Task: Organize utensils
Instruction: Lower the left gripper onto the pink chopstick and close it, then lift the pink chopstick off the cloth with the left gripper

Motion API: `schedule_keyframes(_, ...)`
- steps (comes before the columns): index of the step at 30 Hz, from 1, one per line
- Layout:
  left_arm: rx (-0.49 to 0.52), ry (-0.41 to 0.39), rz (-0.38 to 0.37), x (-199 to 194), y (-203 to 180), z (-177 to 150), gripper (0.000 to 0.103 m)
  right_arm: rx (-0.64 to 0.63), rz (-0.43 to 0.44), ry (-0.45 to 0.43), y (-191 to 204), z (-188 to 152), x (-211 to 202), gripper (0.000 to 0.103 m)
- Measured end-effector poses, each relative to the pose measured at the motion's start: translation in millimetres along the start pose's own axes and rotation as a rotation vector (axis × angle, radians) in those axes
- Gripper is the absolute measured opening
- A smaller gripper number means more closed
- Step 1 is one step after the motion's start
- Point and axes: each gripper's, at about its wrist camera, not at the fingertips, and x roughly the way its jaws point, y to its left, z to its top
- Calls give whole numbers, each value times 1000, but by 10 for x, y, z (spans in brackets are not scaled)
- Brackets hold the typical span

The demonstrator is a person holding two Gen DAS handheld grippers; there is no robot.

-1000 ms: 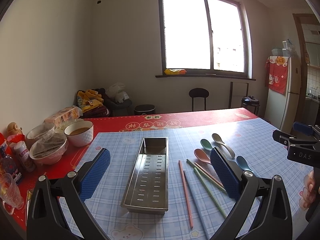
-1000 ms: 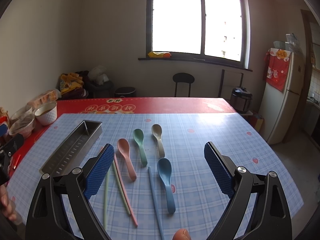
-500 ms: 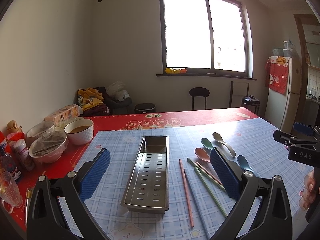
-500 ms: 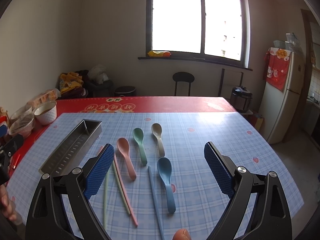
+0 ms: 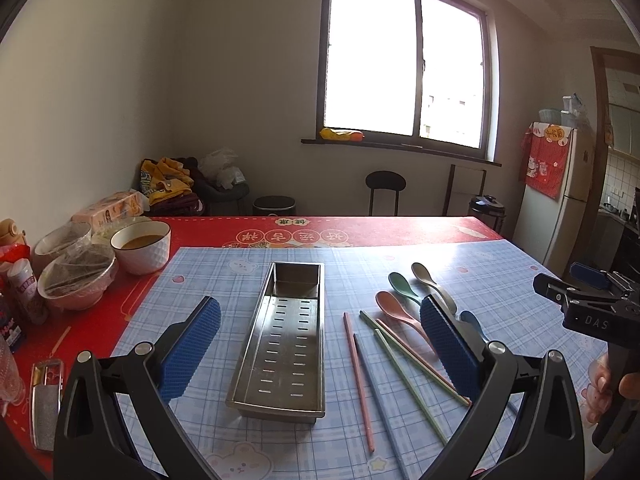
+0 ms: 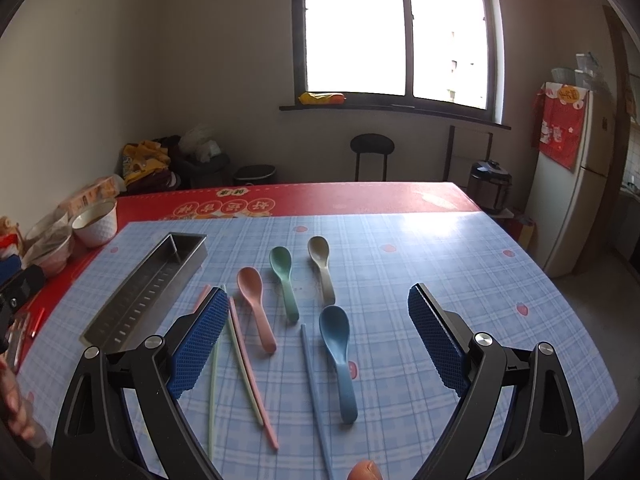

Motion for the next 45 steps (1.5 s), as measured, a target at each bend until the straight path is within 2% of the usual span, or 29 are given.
schedule_keyframes(5, 13, 53, -2, 163, 11, -119, 96, 4, 15, 40, -83, -123, 217, 88)
schedule_keyframes(7, 12, 95, -25, 268, 27, -191, 84, 15, 67, 60, -136, -200, 319, 88)
schedule_keyframes(8, 9, 130, -54, 339, 24, -229, 71, 20, 86, 65, -157, -244, 360, 88)
schedule_keyframes(11, -11, 236, -167, 564, -17, -363, 46, 21, 107, 75, -206, -352, 474, 88)
schedule_keyframes(15, 48, 328, -189, 847, -235, -538, 28, 33, 128, 81, -297, -459, 601, 88)
schedule_keyframes(16, 66, 349, -194, 916, -295, -593, 25, 38, 130, 84, -320, -479, 632, 83)
schedule_keyframes(17, 82, 375, -195, 977, -356, -647, 19, 44, 130, 92, -350, -496, 669, 73)
schedule_keyframes(18, 95, 400, -192, 1042, -403, -697, 16, 52, 130, 102, -377, -516, 711, 73)
schedule_keyframes(27, 147, 518, -100, 1429, -504, -878, 13, 91, 196, 122, -520, -635, 882, 68)
schedule_keyframes(36, 214, 559, -32, 1654, -559, -907, 12, 115, 253, 114, -570, -635, 899, 68)
schedule_keyframes(38, 208, 560, -38, 1656, -578, -907, 7, 121, 257, 115, -578, -642, 903, 68)
schedule_keyframes(42, 209, 572, -42, 1560, -587, -940, 6, 135, 272, 113, -623, -654, 897, 68)
schedule_keyframes(45, 209, 617, -95, 1398, -635, -981, 6, 146, 284, 118, -644, -655, 907, 68)
